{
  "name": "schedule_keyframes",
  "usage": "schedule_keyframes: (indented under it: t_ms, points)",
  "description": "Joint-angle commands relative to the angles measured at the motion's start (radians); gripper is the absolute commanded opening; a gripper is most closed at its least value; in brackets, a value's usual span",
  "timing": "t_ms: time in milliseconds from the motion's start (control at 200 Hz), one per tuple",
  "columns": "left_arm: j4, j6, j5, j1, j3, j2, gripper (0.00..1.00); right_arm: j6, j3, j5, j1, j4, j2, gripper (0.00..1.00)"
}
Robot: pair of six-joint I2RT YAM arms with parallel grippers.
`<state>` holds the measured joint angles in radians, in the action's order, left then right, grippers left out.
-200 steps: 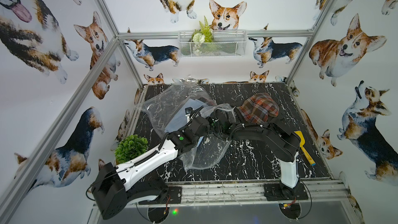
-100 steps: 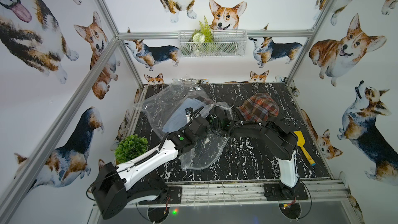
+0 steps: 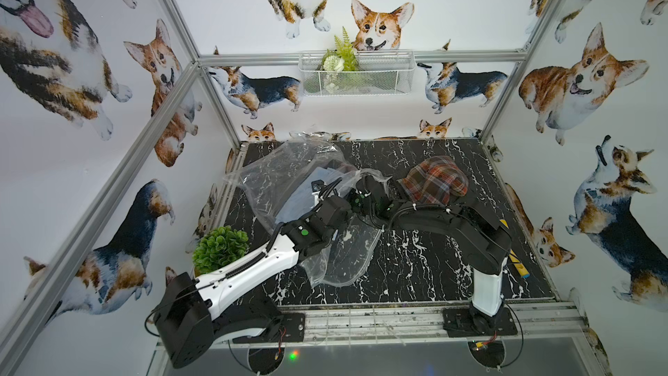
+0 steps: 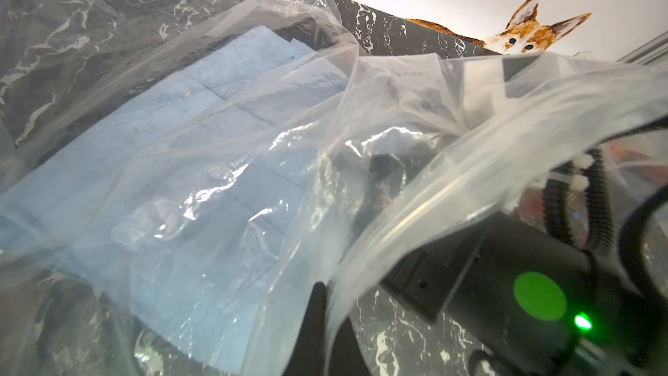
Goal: Take the shirt out of the vacuum bag
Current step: Take out the shirt from the vacuum bag.
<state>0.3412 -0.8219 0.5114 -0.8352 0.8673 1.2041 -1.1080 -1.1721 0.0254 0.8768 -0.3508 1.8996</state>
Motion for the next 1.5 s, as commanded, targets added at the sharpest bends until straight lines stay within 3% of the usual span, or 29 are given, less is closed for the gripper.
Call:
schedule_keyframes:
  t_ms: [0,636,936,1236,1492]
  points:
    - [0.009,0.004,0.018,0.006,0.007,0.0,0.0,-0.03,0.03,-0.007,0.001,-0.056,-0.043,0.0]
    - [0.012,-0.006,0.019,0.021,0.025,0.037,0.0,-0.013,0.344,-0.078,0.089,-0.075,-0.37,0.0]
    - [0.014,-0.02,0.026,0.025,0.022,0.051,0.0,0.008,0.419,-0.102,0.126,-0.023,-0.526,0.0]
    - [0.012,-0.039,0.017,0.025,0.026,0.074,0.0,-0.023,0.442,-0.024,0.151,-0.062,-0.464,0.0]
    - [0.006,-0.051,0.01,0.025,0.016,0.092,0.0,0.021,0.317,0.089,0.224,0.008,-0.403,0.0]
